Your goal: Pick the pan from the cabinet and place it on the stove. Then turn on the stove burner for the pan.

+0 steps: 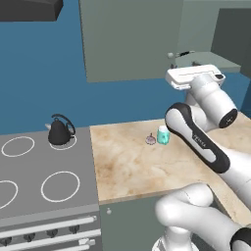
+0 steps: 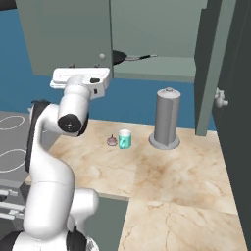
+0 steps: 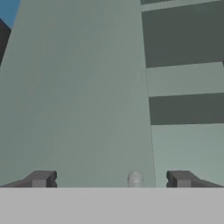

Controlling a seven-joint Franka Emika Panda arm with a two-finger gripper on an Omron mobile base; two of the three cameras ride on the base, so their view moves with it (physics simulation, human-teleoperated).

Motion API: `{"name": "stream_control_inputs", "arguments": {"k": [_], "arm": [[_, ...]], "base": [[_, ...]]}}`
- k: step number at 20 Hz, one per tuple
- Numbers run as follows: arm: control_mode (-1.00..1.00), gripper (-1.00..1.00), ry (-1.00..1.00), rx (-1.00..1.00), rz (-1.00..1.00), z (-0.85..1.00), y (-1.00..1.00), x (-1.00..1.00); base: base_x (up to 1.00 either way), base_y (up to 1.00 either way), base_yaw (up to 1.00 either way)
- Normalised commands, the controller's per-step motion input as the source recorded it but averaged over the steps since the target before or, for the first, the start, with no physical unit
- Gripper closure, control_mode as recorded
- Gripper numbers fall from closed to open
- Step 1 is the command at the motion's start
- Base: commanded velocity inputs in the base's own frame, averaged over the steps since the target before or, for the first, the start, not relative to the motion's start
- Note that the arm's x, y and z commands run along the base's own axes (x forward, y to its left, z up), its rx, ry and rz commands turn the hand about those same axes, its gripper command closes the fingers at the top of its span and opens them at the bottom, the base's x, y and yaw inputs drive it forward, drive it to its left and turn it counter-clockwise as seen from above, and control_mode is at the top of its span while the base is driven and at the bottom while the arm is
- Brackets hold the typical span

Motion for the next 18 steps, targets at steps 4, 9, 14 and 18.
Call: {"name": "stream_control_inputs", "arguments": {"k": [4, 9, 14, 18], "arm": [[-1.00, -1.00, -0.03, 0.00, 0.00, 0.13, 0.00, 0.18], [-1.00, -1.00, 0.00, 0.00, -0.03, 0.00, 0.00, 0.18], [-1.00, -1.00, 0.00, 0.00, -0.04, 0.00, 0.00, 0.26], [-1.00, -1.00, 0.00, 0.00, -0.02, 0.00, 0.00, 0.28]], "base": [[0.00, 0.00, 0.00], [0.00, 0.00, 0.00], [0.00, 0.00, 0.00], [0.00, 0.00, 0.00]]}}
